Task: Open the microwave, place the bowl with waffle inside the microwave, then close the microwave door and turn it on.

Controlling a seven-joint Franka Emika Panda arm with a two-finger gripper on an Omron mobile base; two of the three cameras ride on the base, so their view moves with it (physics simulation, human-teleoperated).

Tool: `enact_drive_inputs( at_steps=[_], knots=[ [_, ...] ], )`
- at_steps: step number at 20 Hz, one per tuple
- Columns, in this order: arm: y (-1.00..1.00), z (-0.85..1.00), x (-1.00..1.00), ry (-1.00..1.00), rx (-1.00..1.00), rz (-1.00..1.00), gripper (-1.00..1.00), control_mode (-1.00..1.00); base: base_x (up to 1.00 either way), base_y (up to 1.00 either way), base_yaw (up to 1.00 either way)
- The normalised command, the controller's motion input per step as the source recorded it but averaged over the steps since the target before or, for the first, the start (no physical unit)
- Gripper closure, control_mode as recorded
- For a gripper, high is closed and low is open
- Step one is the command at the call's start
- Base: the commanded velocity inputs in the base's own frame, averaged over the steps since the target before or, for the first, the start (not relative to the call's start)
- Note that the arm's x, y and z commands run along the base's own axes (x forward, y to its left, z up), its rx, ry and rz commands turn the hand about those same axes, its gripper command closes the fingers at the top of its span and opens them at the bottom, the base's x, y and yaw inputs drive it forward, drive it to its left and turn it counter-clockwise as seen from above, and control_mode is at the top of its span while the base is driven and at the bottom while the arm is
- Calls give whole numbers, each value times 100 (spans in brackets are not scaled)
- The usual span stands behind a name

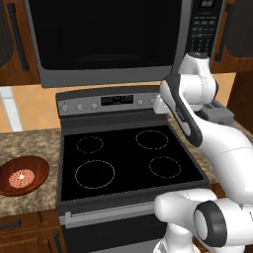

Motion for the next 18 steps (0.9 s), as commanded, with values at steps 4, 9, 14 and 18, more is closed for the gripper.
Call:
enact_drive_inputs(
  at_steps=[4,9,14,18],
  knots=[
    [-7,-3,0,0,-3,0,-100,-100,0,0,0],
    [-25,-1,-24,0,21,-20,-100,-100,0,0,0],
    [-3,1,-37,-8,44,-39,-100,-100,0,0,0],
    [-3,0,-13,-1,50,-38,-100,-100,0,0,0]
  ],
)
